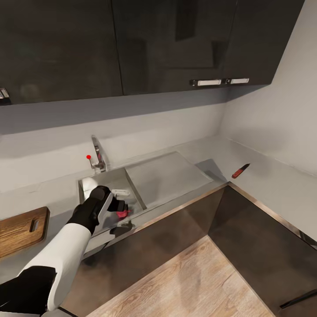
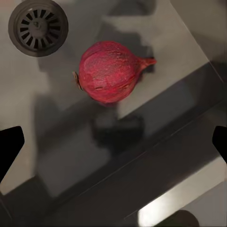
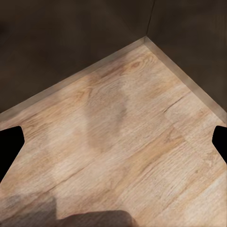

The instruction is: In the kitchen, take the Vidalia onion out of the sink, dice it on the chopping board with the paring knife, put the diced onion into the bowl on the countertop, then place both the paring knife and the chopping board into the sink.

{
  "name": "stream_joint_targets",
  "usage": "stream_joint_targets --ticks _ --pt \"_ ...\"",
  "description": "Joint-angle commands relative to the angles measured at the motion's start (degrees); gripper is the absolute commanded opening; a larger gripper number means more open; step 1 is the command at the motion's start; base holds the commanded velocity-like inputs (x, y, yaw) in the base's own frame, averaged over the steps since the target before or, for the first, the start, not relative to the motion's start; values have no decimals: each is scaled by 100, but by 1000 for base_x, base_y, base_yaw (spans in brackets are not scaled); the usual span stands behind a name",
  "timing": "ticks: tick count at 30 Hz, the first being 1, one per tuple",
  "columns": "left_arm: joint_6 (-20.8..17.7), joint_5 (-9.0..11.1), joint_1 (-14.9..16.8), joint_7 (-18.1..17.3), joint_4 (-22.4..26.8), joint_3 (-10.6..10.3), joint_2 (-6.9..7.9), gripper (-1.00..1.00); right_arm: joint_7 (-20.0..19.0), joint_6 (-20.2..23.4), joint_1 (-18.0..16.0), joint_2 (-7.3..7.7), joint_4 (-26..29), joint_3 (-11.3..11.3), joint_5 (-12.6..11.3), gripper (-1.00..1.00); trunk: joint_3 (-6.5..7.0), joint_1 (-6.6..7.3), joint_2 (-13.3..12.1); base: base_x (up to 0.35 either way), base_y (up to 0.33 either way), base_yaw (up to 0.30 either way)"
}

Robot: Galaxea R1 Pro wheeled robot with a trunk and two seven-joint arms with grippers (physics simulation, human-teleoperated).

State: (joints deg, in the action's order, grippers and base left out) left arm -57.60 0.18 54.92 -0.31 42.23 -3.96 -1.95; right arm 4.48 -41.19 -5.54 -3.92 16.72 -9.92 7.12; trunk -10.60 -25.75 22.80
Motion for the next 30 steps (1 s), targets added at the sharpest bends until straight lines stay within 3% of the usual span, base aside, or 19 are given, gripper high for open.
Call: stream_joint_targets --ticks 1,11,30 --pt "-23 0 5 -5 -11 -8 2 100 45 -11 -3 -3 -2 -19 62 100 -15 -3 12 18 0 0" --pt "-17 0 8 -16 -101 -9 2 100 45 -11 -3 -3 -2 -19 62 100 -54 -3 12 128 39 0" --pt "-14 0 5 -30 -315 -17 -5 100 45 -11 -1 -3 -2 -19 62 100 -133 -3 12 28 3 0"
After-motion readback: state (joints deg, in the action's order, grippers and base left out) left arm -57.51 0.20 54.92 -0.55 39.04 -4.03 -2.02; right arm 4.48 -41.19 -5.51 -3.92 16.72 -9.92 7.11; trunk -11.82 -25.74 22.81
